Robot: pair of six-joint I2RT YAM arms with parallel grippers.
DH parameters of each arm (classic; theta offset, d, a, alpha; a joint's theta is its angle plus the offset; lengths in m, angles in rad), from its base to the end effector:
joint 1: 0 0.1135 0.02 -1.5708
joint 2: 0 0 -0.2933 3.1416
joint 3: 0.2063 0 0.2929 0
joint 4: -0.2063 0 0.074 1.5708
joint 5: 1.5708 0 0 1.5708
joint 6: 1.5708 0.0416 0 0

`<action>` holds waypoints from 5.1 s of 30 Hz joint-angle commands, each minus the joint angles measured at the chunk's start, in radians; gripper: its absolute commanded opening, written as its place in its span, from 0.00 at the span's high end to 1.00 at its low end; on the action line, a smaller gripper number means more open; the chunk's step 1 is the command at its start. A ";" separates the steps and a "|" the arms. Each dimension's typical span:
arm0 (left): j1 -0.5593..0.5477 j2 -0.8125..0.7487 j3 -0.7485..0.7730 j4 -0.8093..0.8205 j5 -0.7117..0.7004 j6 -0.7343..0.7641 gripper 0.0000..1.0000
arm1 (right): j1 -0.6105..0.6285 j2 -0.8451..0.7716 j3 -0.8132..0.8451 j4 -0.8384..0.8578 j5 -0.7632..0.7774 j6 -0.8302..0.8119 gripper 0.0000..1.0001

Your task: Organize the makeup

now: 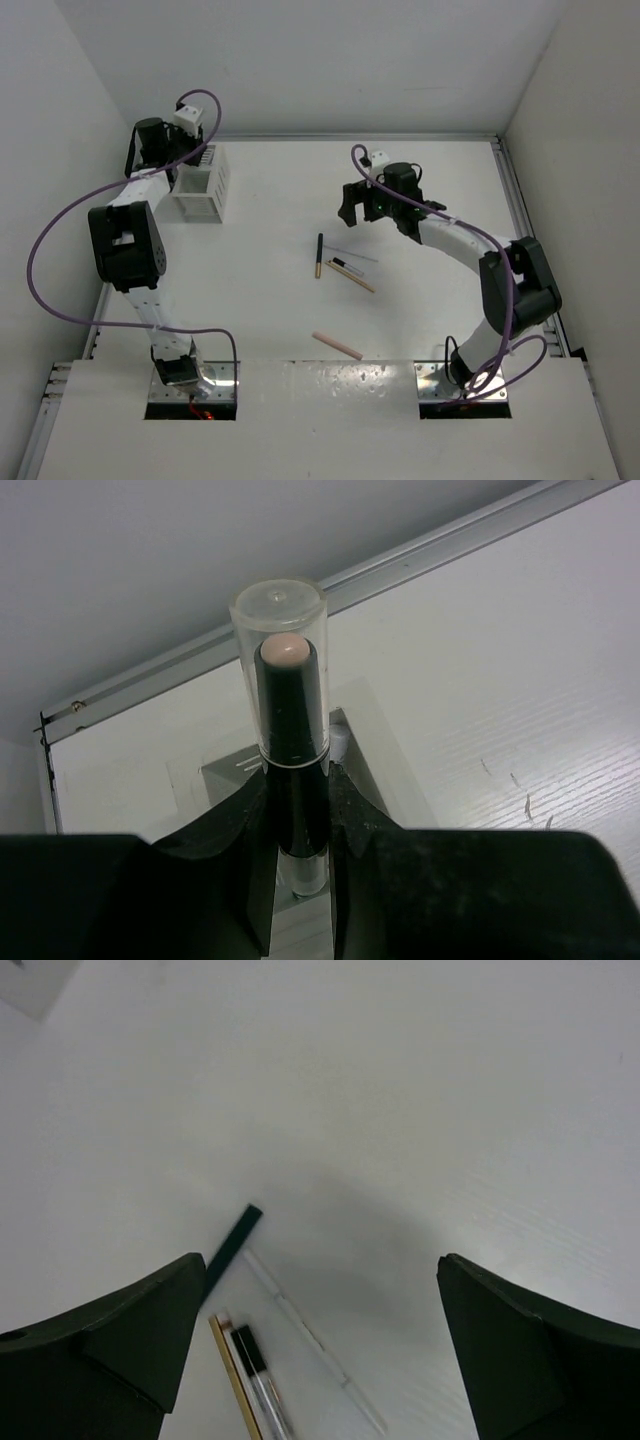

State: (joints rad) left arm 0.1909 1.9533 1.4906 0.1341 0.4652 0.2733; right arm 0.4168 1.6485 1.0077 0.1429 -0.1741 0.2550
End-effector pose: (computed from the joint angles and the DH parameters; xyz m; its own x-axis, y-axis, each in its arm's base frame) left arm 0.5122 0.0800 0.2754 -0.2383 0.1996 -0.9504 0.3237 0.9390 0.1161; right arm 0.3715 0.1724 0.2277 -0.5582 0.0245 -0.8293 -0.4103 0.8606 0.3017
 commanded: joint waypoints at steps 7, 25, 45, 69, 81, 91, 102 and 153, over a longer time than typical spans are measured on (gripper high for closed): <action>0.022 -0.001 -0.006 0.022 0.023 0.040 0.52 | 0.011 -0.090 0.020 -0.344 0.042 -0.223 0.00; 0.031 -0.301 0.050 -0.278 -0.034 -0.029 0.42 | 0.298 -0.318 -0.194 -0.641 -0.001 -0.335 0.23; 0.113 -0.715 -0.216 -0.373 -0.013 -0.192 0.17 | 0.746 -0.220 -0.337 -0.451 0.206 -0.108 0.36; 0.047 -0.734 -0.268 -0.427 0.108 -0.092 0.23 | 0.771 -0.134 -0.385 -0.414 0.335 -0.054 1.00; -0.131 -0.767 -0.317 -0.507 0.501 0.012 0.28 | 0.501 -0.308 -0.132 -0.152 0.179 -0.171 1.00; -0.238 -0.754 -0.354 -0.386 0.670 -0.176 0.18 | 0.382 -0.159 0.057 0.171 -0.027 -0.106 1.00; -0.257 -0.564 -0.277 -0.205 0.650 -0.358 0.16 | 0.292 -0.030 0.144 0.293 -0.139 -0.011 1.00; -0.001 -0.050 0.077 0.094 -0.017 0.003 1.00 | 0.057 -0.018 0.055 -0.261 0.027 -0.195 0.01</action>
State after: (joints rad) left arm 0.1898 1.8866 1.5448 0.1005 0.4641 0.2165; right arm 0.4747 1.6596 1.0348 0.0116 -0.1986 0.1249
